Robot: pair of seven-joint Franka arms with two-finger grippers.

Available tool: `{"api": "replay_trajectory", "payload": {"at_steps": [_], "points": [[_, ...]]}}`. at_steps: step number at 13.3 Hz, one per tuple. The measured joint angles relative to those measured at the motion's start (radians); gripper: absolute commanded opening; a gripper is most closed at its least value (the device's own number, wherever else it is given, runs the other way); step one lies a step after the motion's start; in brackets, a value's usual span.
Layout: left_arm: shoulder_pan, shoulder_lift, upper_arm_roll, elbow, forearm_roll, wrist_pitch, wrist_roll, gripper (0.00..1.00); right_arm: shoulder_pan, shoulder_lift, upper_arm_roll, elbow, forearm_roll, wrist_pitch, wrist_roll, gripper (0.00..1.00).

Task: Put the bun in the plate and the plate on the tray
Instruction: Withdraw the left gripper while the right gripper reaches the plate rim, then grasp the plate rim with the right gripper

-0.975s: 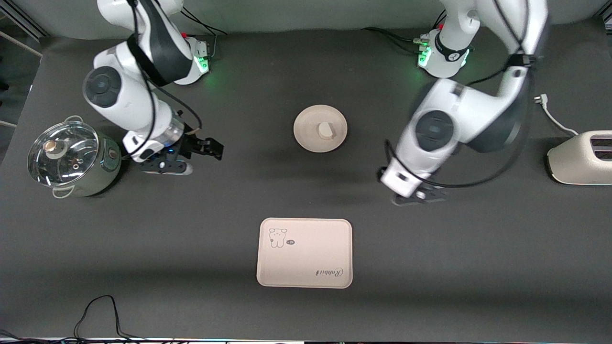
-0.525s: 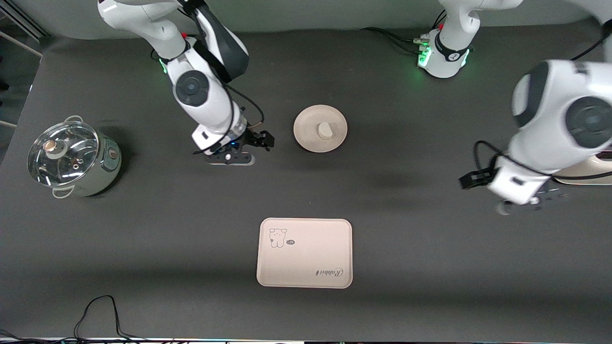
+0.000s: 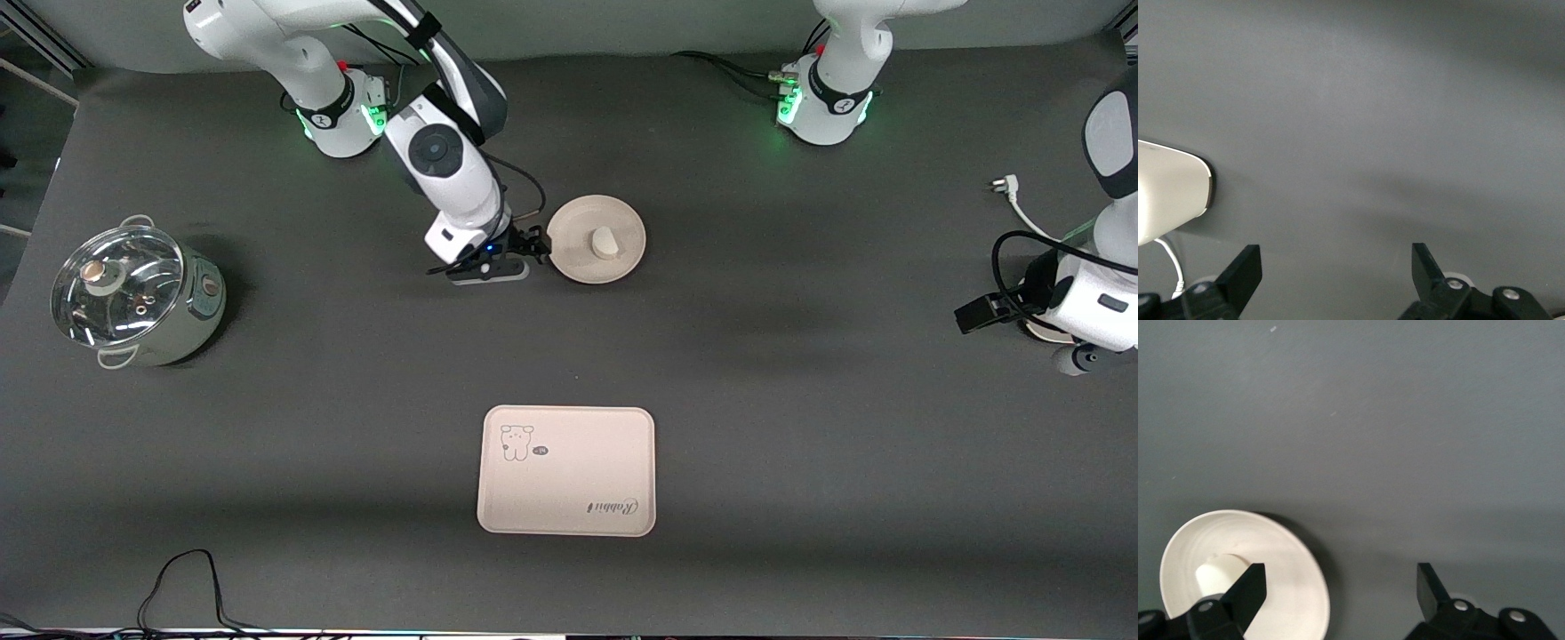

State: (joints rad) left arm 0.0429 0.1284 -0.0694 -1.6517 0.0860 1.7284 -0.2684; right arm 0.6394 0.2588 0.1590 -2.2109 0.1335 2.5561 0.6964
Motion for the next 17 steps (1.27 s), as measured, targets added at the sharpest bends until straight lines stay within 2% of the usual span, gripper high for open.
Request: {"api": "replay_trajectory", "payload": {"at_steps": [4, 5, 8, 9, 11, 12, 15, 16, 17], "points": [[0.002, -0.01, -0.001, 0.001, -0.001, -0.043, 0.027, 1.0, 0.093, 0.089, 0.001, -0.043, 0.0, 0.143, 0.092, 1.0], [0.007, -0.013, -0.001, 0.001, -0.001, -0.049, 0.053, 1.0, 0.101, 0.102, 0.001, -0.063, 0.0, 0.184, 0.093, 0.97], [0.019, -0.018, -0.001, 0.002, -0.003, -0.073, 0.101, 1.0, 0.119, 0.122, 0.001, -0.104, 0.0, 0.255, 0.098, 0.72], [0.021, -0.018, -0.001, 0.005, -0.004, -0.078, 0.114, 1.0, 0.121, 0.123, 0.001, -0.106, 0.0, 0.255, 0.1, 0.7], [0.021, -0.018, 0.0, 0.01, -0.004, -0.099, 0.125, 1.0, 0.122, 0.126, 0.0, -0.106, 0.0, 0.255, 0.106, 0.58], [0.021, -0.018, 0.001, 0.012, -0.004, -0.113, 0.13, 1.0, 0.122, 0.128, 0.0, -0.106, 0.0, 0.255, 0.112, 0.54], [0.021, -0.019, 0.002, 0.018, -0.004, -0.125, 0.147, 1.0, 0.122, 0.143, -0.002, -0.106, 0.0, 0.268, 0.124, 0.54], [0.021, -0.019, 0.002, 0.021, -0.004, -0.125, 0.15, 1.0, 0.121, 0.147, -0.003, -0.106, 0.0, 0.271, 0.134, 0.43], [0.019, -0.02, 0.001, 0.025, -0.004, -0.126, 0.153, 1.0, 0.121, 0.15, -0.006, -0.106, 0.0, 0.273, 0.144, 0.16]]}}
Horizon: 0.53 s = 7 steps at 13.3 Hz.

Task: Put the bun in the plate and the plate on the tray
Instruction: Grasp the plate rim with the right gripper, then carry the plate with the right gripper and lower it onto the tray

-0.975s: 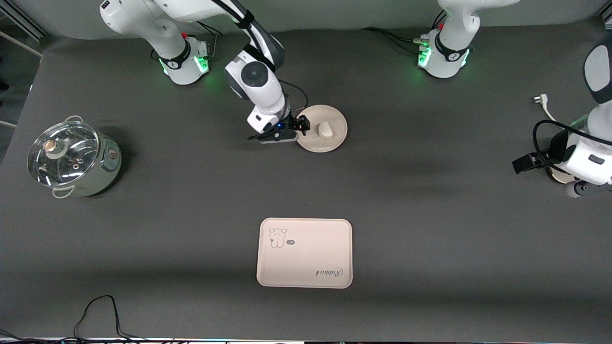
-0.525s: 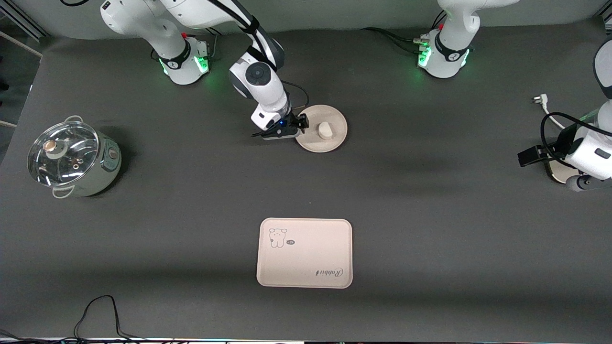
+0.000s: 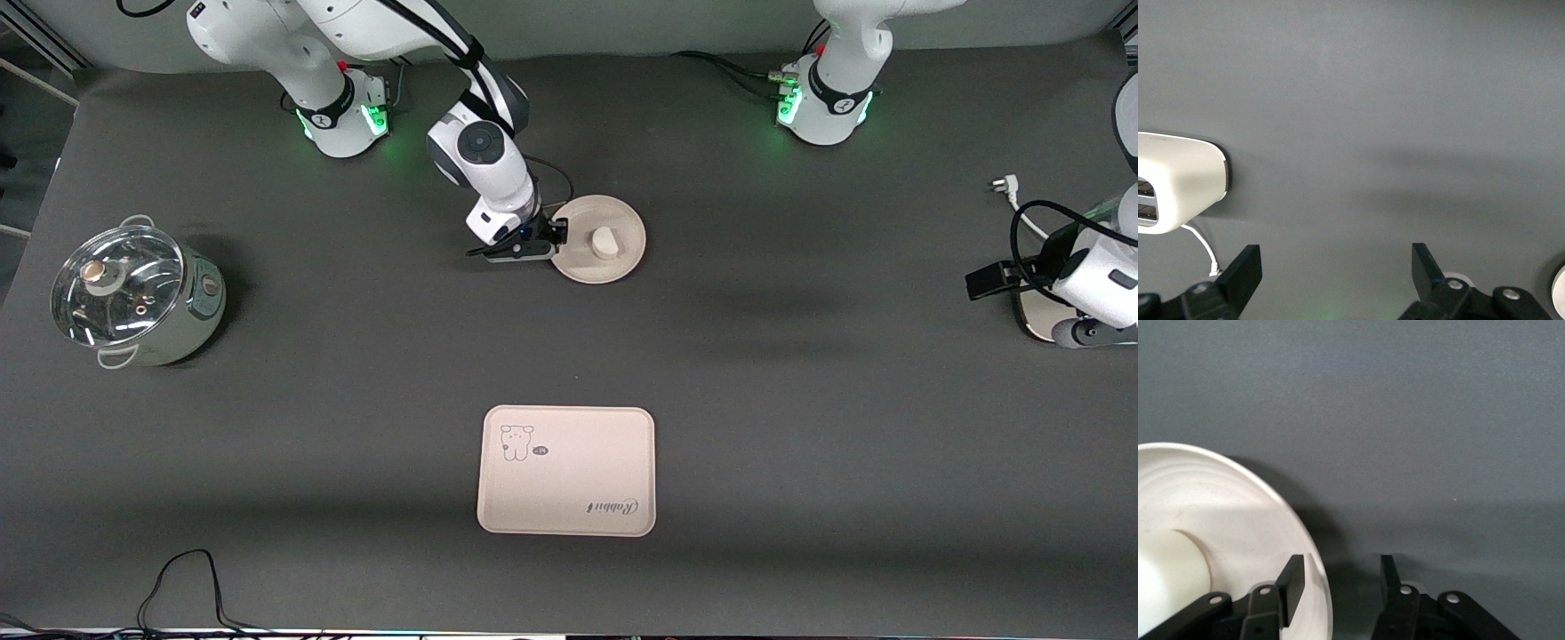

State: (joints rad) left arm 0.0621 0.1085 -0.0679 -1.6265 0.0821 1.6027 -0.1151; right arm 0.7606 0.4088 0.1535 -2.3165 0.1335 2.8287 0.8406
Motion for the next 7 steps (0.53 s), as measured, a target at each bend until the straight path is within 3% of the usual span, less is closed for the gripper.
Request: {"api": "replay_trajectory", "payload": {"at_steps": [1, 7], "points": [[-0.004, -0.001, 0.001, 0.001, 0.0, -0.001, 0.001, 1.0, -0.001, 0.001, -0.002, 0.001, 0.0, 0.001, 0.005, 0.0], [-0.012, -0.001, 0.011, 0.012, 0.0, -0.013, 0.012, 1.0, -0.025, -0.008, -0.005, 0.055, 0.0, -0.014, 0.016, 0.0]]}}
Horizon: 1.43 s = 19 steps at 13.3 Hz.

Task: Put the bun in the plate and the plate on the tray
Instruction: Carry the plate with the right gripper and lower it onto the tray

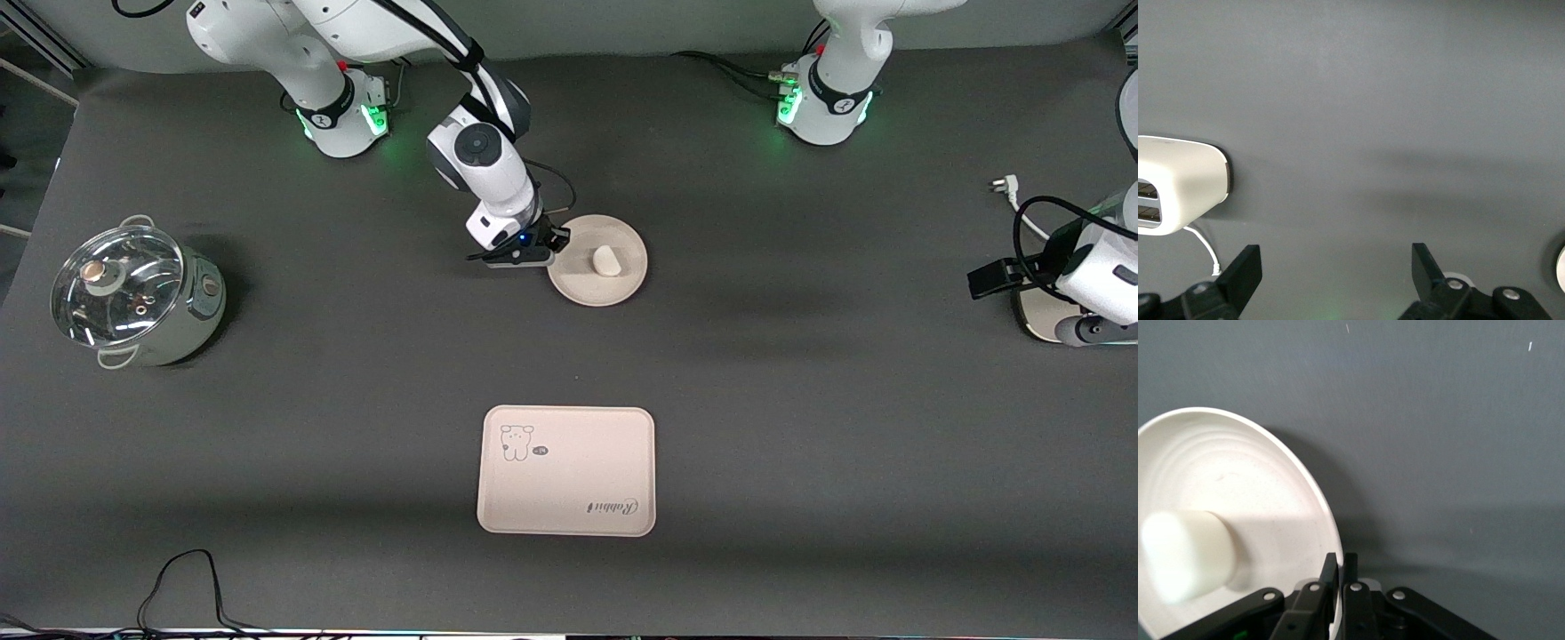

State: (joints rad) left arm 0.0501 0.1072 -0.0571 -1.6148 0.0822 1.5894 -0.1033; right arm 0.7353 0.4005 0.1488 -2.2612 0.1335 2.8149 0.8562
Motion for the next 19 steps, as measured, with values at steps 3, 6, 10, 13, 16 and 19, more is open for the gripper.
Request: {"api": "replay_trajectory", "payload": {"at_steps": [3, 6, 10, 13, 16, 19], "points": [[-0.001, 0.0, 0.001, 0.002, 0.0, -0.005, 0.014, 1.0, -0.039, -0.034, -0.011, 0.101, 0.0, -0.182, 0.0, 0.0], [0.0, 0.0, 0.004, 0.003, 0.0, -0.02, 0.017, 1.0, -0.102, -0.054, -0.011, 0.239, 0.0, -0.331, 0.0, 0.0], [-0.001, 0.0, 0.004, 0.002, 0.0, -0.028, 0.018, 1.0, -0.205, -0.047, -0.009, 0.396, 0.0, -0.407, -0.028, 0.0], [-0.001, 0.008, 0.005, 0.001, 0.0, -0.03, 0.018, 1.0, -0.311, 0.04, 0.008, 0.588, 0.0, -0.439, -0.161, 0.0], [-0.001, 0.013, 0.007, 0.001, 0.0, -0.043, 0.018, 1.0, -0.374, 0.243, 0.013, 0.876, 0.0, -0.469, -0.246, 0.0], [-0.002, 0.013, 0.007, 0.001, 0.0, -0.051, 0.018, 1.0, -0.391, 0.432, 0.014, 1.053, 0.0, -0.436, -0.339, 0.0]]}}
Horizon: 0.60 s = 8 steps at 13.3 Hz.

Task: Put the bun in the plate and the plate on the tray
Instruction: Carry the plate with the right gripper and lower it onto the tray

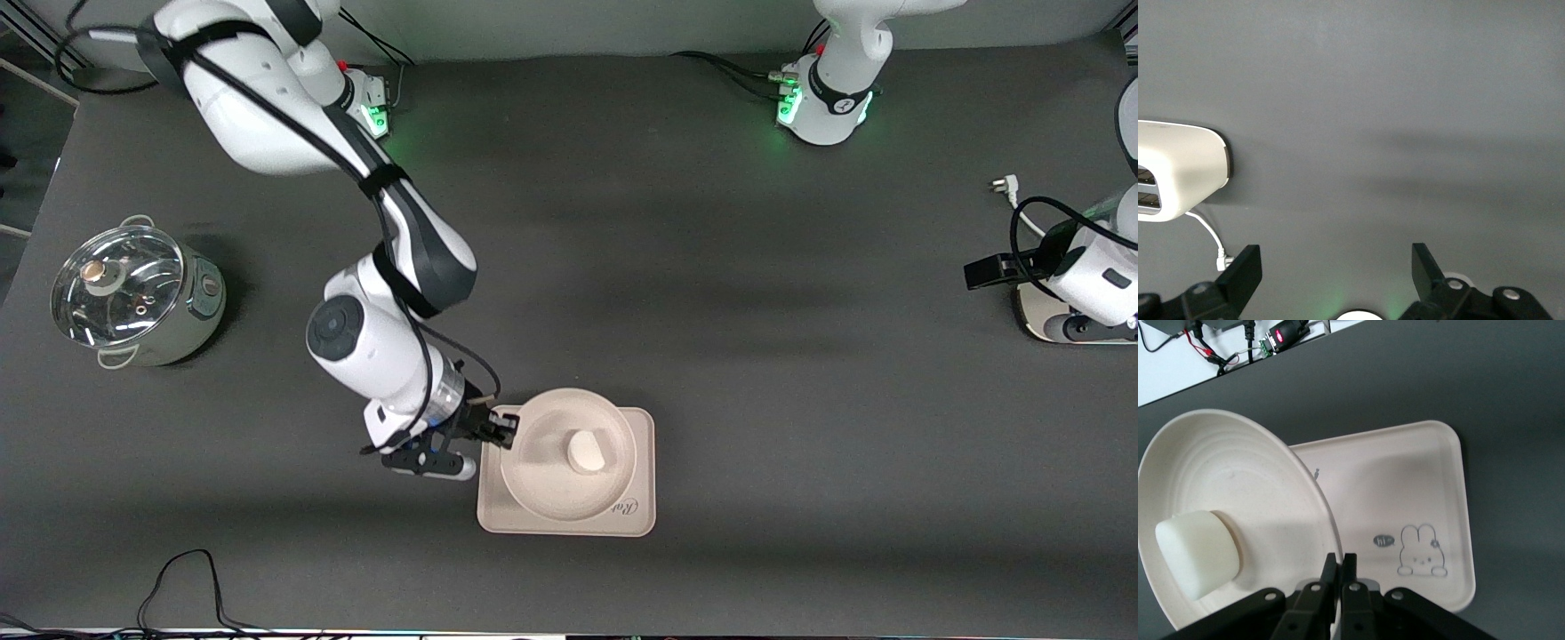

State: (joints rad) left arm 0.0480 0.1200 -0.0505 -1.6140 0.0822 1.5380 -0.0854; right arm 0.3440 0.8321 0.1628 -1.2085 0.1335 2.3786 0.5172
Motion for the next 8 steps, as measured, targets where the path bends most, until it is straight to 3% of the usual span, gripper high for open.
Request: {"api": "replay_trajectory", "payload": {"at_steps": [6, 7, 8], "points": [[-0.012, 0.002, -0.001, 0.0, 0.0, 0.0, 0.0, 1.0, 0.0, 0.214, 0.003, 0.065, 0.0, 0.179, -0.026, 0.0], [-0.012, 0.002, -0.001, 0.0, 0.0, 0.0, 0.0, 1.0, 0.0, 0.235, 0.005, 0.071, 0.0, 0.206, -0.026, 0.05], [-0.012, 0.002, 0.001, 0.0, -0.001, 0.0, 0.0, 1.0, 0.0, 0.247, 0.01, 0.075, 0.002, 0.221, -0.026, 0.77]]}}
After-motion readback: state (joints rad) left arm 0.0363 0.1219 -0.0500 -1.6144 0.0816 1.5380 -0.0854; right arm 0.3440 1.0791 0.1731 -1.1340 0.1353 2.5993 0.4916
